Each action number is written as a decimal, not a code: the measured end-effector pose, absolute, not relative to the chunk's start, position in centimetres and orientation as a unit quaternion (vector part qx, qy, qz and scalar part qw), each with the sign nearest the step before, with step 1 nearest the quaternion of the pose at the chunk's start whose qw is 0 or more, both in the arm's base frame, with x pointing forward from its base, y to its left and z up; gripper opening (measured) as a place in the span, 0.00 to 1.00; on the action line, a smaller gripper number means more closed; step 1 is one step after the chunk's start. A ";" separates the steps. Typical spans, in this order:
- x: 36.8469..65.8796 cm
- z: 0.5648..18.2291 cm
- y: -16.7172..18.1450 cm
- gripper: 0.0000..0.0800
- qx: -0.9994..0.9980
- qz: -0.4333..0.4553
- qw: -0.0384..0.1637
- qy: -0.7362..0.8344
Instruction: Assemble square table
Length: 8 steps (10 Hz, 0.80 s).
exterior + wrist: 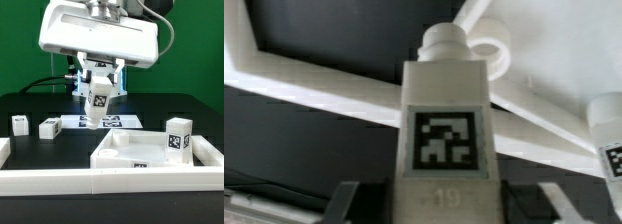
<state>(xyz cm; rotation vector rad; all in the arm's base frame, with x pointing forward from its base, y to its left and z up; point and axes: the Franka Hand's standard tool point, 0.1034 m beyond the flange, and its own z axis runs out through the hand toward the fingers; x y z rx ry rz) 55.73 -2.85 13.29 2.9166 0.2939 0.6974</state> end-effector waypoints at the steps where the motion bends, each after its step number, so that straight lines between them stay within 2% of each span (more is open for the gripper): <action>1: 55.6 12.6 -1.8 0.37 0.968 0.227 0.057 0.092; 2: 55.6 12.1 -1.3 0.37 0.970 0.218 0.051 0.091; 4: 56.4 12.2 -1.3 0.37 0.975 0.204 0.037 0.082; 8: 56.3 12.1 -0.8 0.37 0.974 0.207 0.037 0.081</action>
Offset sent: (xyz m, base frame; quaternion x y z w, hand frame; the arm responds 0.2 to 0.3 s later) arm 0.0161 0.0269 -0.0016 0.1021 -0.0282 0.0587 0.9926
